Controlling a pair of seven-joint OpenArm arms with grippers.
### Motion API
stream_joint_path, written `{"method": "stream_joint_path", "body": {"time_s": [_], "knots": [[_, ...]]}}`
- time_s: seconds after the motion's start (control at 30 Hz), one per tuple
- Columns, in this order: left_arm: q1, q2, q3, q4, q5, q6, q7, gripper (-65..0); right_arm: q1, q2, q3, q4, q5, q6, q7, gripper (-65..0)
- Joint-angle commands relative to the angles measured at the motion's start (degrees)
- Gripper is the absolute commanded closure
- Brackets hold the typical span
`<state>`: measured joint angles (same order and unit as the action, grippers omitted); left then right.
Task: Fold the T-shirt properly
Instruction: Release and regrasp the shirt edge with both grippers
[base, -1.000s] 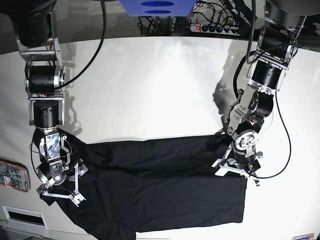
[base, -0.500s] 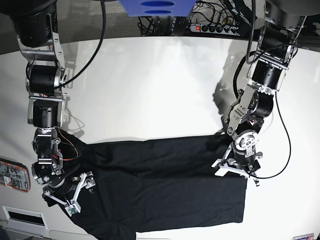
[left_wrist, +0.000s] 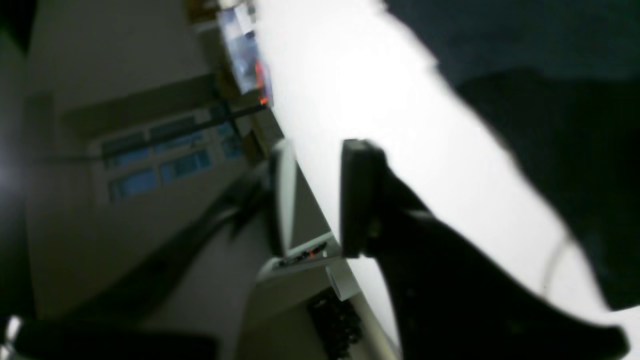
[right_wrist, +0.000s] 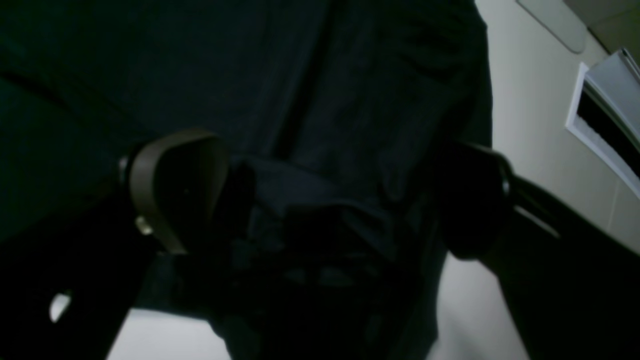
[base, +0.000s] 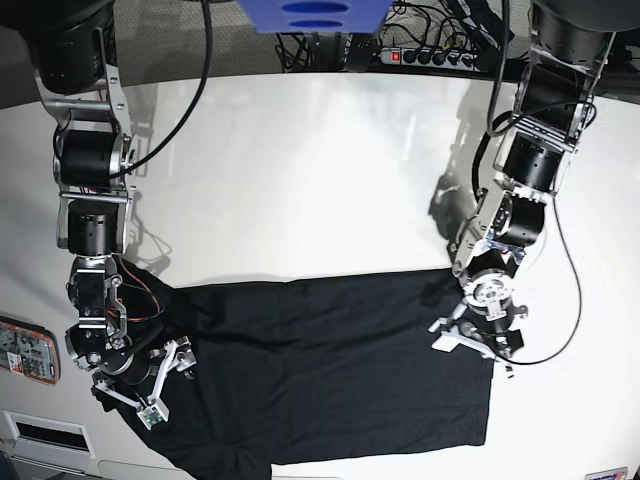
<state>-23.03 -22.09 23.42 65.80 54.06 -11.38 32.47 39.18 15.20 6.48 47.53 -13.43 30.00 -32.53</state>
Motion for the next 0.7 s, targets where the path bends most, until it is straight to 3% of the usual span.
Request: {"method": "stream_joint_path", "body": {"time_s": [0.0,0.27,0.43,0.53,0.67], "knots": [[-2.2,-0.3,-0.3,1.1,1.0,1.4,-0.2,-10.4,2.2,0.6,0.2,1.1,0.7,-0.2,1.3,-64.7],[-1.7,0.5,-0.8,1.4,0.5,1.7,-0.2,-10.3,2.2,0.6,0.2,1.1,0.7,10.0,-2.6,-64.6],[0.5,0.6,-1.8,4.8,-3.5,1.7,-0.2,-10.3,2.2,0.6,0.9,2.6,0.8,10.0,-4.5,-56.9],[2.9,0.6,-3.2,10.6,-6.2,1.7,-0.2,-10.3,2.2,0.6,4.0,8.6,0.9,10.0,-4.4,-45.1],[5.6,0.6,-3.3,16.8,-5.8,1.7,-0.2,-10.1,-1.6,0.6,9.6,18.2,0.6,10.0,-4.5,-16.6]]}}
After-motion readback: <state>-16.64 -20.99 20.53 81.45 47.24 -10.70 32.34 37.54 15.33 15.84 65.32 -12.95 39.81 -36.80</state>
